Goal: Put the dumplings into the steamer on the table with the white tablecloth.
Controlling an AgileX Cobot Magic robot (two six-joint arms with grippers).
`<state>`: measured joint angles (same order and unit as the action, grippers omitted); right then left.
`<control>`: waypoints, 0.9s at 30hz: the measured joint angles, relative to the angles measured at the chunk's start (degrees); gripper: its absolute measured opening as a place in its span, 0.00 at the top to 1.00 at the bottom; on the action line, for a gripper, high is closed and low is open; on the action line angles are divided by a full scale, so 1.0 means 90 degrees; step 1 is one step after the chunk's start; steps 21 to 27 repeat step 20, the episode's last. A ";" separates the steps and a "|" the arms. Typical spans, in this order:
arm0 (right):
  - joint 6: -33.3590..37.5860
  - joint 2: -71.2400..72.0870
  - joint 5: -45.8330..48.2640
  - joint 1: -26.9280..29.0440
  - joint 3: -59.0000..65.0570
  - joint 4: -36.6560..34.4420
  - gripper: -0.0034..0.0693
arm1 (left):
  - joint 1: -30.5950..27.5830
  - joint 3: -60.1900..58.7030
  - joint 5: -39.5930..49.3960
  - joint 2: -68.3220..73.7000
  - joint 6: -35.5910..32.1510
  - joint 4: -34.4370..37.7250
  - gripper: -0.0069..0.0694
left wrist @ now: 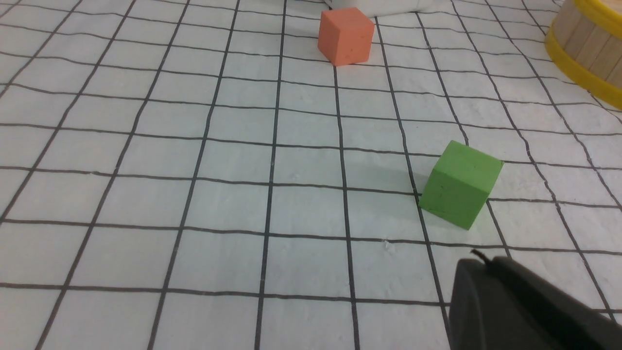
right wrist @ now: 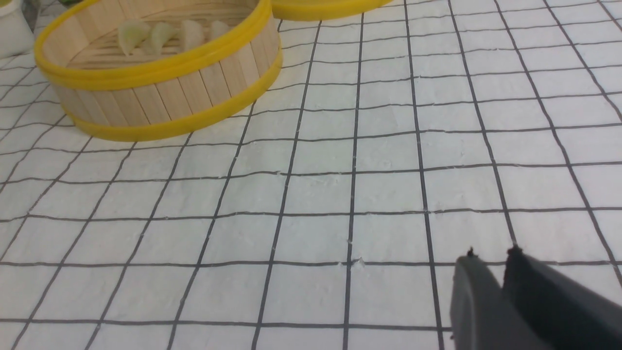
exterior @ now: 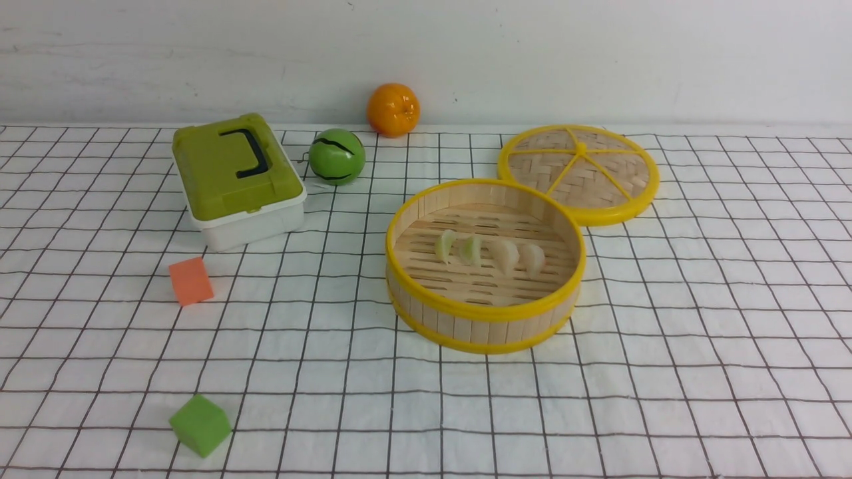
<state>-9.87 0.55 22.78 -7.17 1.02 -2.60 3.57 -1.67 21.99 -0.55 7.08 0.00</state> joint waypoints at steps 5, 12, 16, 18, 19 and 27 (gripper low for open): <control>0.0000 0.0000 0.0000 0.0000 0.0000 0.0000 0.82 | 0.0000 0.0000 0.0000 0.0000 0.0000 0.0000 0.93; 0.0000 0.0000 0.0000 0.0000 0.0000 0.0000 0.81 | 0.0000 0.0000 0.0000 0.0000 0.0000 0.0000 0.93; 0.0000 0.0000 0.0000 0.0000 0.0000 0.0000 0.80 | 0.0000 0.0000 0.0000 0.0000 0.0000 0.0000 0.93; 0.0000 0.0000 0.0000 0.0000 0.0000 0.0000 0.79 | 0.0000 0.0000 0.0000 0.0000 0.0000 0.0000 0.93; 0.0000 0.0000 0.0000 0.0000 0.0000 0.0000 0.79 | 0.0000 0.0000 0.0000 0.0000 0.0000 0.0000 0.93; 0.0000 0.0000 0.0000 0.0000 0.0000 0.0000 0.79 | 0.0000 0.0000 0.0000 0.0000 0.0000 0.0000 0.93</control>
